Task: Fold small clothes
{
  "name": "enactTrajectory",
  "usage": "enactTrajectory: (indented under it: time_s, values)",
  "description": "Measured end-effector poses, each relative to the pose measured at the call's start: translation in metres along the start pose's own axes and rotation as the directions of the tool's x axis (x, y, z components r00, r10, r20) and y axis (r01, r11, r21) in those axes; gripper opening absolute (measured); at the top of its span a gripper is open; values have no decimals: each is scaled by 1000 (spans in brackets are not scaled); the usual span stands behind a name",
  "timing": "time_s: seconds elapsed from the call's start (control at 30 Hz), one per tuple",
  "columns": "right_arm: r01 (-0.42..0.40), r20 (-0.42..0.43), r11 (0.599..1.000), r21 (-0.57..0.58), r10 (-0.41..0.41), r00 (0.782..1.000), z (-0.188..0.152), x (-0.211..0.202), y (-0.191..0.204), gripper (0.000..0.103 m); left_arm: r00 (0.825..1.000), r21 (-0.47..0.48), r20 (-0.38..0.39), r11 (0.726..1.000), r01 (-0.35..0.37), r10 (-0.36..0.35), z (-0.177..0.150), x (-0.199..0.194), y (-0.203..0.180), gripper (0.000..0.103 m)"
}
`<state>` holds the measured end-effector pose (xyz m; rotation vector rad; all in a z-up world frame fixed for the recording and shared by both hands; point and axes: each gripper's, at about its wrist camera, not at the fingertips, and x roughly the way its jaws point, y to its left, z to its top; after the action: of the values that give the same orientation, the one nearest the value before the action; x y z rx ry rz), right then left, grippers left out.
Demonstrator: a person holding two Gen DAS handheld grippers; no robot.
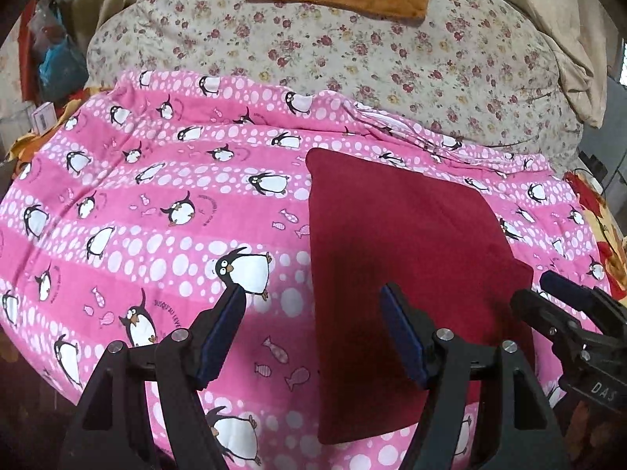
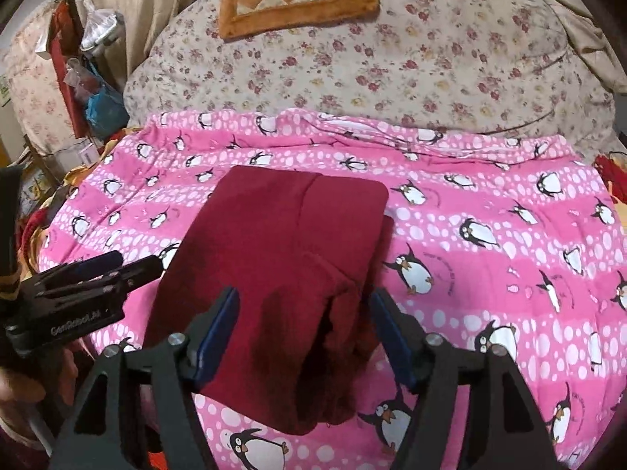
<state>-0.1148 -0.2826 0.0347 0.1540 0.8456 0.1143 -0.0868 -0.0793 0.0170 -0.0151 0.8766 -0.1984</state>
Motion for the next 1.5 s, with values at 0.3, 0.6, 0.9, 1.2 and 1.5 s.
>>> enactTrajectory:
  time_s: [0.3,0.6,0.9,1.2,1.5]
  values:
    - [43,6,999,15,-43,999,-2,2,3,87,996,10,78,999,-45,44,-4,-9,0,52]
    - [60,-9,998,22,-60,998,-4,9,2,87,995,25,75,998,-64,62,-6,-5,-1,52]
    - [76,-14,996,37,-76,997,-2,14,-3,87,995,8,78,998,-62,61,-4,-3,0,52]
    - [78,-22,996,44,-77,997,-3,17,-4,87,995,8,73,998,-66,65,-5,0,0,52]
    - [75,-29,996,46,-74,997,-5,20,-4,87,995,7,71,998,-64,63,-7,2,0,52]
